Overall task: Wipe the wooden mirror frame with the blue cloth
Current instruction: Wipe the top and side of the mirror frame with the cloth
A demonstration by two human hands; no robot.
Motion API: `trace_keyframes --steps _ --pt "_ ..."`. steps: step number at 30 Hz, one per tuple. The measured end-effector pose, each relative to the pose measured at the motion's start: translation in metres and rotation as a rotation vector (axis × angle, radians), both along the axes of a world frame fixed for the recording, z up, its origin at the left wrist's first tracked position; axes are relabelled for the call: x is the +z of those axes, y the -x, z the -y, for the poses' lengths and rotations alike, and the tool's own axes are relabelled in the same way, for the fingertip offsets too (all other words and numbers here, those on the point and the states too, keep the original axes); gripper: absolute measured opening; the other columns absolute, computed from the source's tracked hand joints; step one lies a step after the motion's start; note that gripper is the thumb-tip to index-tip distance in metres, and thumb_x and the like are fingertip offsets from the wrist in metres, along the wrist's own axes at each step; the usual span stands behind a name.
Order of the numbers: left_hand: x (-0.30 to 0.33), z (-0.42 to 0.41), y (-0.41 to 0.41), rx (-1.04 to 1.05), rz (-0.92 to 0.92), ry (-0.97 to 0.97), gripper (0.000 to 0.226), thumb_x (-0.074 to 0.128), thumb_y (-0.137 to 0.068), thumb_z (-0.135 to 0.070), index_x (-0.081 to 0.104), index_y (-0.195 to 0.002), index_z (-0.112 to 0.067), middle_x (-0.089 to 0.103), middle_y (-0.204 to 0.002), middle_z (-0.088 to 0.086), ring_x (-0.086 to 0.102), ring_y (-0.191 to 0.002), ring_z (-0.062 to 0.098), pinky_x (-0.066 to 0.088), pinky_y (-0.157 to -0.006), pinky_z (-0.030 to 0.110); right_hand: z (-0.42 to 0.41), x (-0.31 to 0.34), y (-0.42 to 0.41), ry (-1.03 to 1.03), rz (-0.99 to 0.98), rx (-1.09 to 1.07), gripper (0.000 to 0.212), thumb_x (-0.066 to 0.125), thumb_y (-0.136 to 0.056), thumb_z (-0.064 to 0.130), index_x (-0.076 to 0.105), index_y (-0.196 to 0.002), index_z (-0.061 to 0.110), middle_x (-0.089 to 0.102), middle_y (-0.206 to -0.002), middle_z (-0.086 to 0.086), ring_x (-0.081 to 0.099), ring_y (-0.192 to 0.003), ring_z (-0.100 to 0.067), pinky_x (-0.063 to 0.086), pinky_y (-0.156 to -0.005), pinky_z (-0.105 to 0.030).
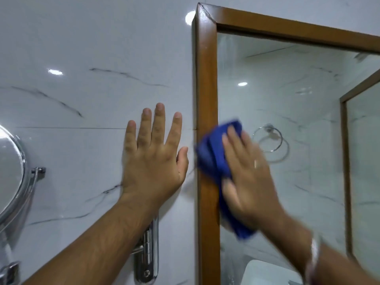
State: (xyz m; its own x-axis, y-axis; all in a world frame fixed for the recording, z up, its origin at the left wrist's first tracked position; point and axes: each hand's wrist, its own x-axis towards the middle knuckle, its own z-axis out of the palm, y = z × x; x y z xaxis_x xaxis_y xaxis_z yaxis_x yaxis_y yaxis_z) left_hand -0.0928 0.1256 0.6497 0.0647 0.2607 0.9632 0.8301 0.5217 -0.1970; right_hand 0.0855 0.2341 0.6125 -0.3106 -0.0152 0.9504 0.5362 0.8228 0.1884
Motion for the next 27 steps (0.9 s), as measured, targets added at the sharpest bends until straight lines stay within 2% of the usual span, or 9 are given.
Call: trace_keyframes --steps 3,5,6,9,11,14,18,23,27 --pt "0.000 -0.001 0.001 0.007 0.000 -0.004 0.074 0.024 -0.095 -0.050 0.009 -0.160 -0.020 0.002 -0.168 0.016 0.002 -0.154 0.036 0.006 -0.123 0.056 0.008 -0.123 -0.002 -0.014 0.088 -0.047 0.071 0.041 -0.081 0.029 0.025 -0.149 0.015 0.012 -0.163 -0.002 0.012 -0.150 -0.029 0.020 -0.116 -0.042" --pt "0.000 -0.001 0.001 0.004 -0.006 -0.010 0.074 0.026 -0.095 -0.050 0.009 -0.160 -0.020 0.002 -0.168 0.016 0.002 -0.154 0.036 0.006 -0.123 0.056 0.009 -0.156 -0.008 -0.037 0.175 -0.059 0.064 0.032 -0.086 0.031 0.024 -0.147 0.016 0.008 -0.163 -0.002 0.012 -0.150 -0.027 0.023 -0.113 -0.041" --pt "-0.001 -0.001 0.001 0.002 -0.007 -0.013 0.074 0.026 -0.095 -0.050 0.009 -0.160 -0.020 0.002 -0.168 0.016 0.002 -0.154 0.036 0.006 -0.123 0.056 0.006 -0.150 -0.011 -0.047 0.202 -0.054 0.066 0.036 -0.083 0.030 0.026 -0.147 0.016 0.011 -0.163 -0.003 0.014 -0.149 -0.027 0.026 -0.112 -0.042" --pt "-0.001 -0.003 0.002 0.007 -0.001 -0.009 0.075 0.025 -0.094 -0.051 0.008 -0.160 -0.020 -0.001 -0.168 0.016 0.000 -0.154 0.035 0.007 -0.124 0.057 0.005 -0.070 -0.011 -0.064 0.179 0.025 0.079 0.047 -0.074 0.030 0.030 -0.148 0.010 0.025 -0.156 -0.011 0.024 -0.145 -0.034 0.027 -0.113 -0.047" --pt "-0.001 -0.002 0.002 0.006 -0.002 -0.005 0.075 0.025 -0.094 -0.052 0.008 -0.160 -0.020 -0.001 -0.168 0.016 -0.001 -0.154 0.035 0.007 -0.124 0.057 0.005 0.015 -0.005 -0.027 0.064 0.054 0.074 0.041 -0.080 0.029 0.025 -0.149 0.007 0.024 -0.157 -0.012 0.020 -0.146 -0.036 0.017 -0.120 -0.044" --pt "-0.001 -0.002 0.004 -0.010 -0.021 -0.016 0.074 0.027 -0.094 -0.051 0.011 -0.160 -0.021 0.002 -0.168 0.015 0.002 -0.154 0.035 0.007 -0.123 0.057 0.008 0.134 0.005 -0.014 -0.050 0.007 0.070 0.034 -0.087 0.031 0.019 -0.152 0.007 0.017 -0.161 -0.014 0.012 -0.149 -0.030 0.012 -0.122 -0.041" --pt "-0.003 -0.005 0.008 -0.005 -0.029 -0.036 0.074 0.028 -0.095 -0.052 0.011 -0.160 -0.021 0.002 -0.168 0.015 0.002 -0.154 0.034 0.008 -0.123 0.056 -0.003 0.188 0.006 -0.040 -0.040 -0.026 0.070 0.029 -0.088 0.033 0.014 -0.153 0.011 0.012 -0.163 -0.009 0.006 -0.150 -0.025 0.010 -0.123 -0.042" --pt "-0.005 0.000 0.003 -0.016 0.001 -0.003 0.072 0.027 -0.098 -0.050 0.008 -0.160 -0.020 0.000 -0.168 0.016 0.000 -0.154 0.035 0.006 -0.123 0.057 -0.002 0.110 0.004 -0.039 -0.046 0.003 0.073 0.036 -0.087 0.034 0.013 -0.153 0.015 0.012 -0.163 -0.007 0.006 -0.151 -0.024 0.010 -0.122 -0.041" --pt "-0.044 0.005 -0.016 0.010 0.103 0.035 0.078 0.036 -0.096 -0.051 0.009 -0.160 -0.016 -0.001 -0.167 0.018 0.000 -0.154 0.036 0.006 -0.122 0.060 -0.003 0.014 -0.007 -0.041 0.110 -0.079 0.078 0.038 -0.084 0.036 0.010 -0.154 0.015 0.007 -0.163 -0.007 -0.001 -0.151 -0.025 0.006 -0.123 -0.041"
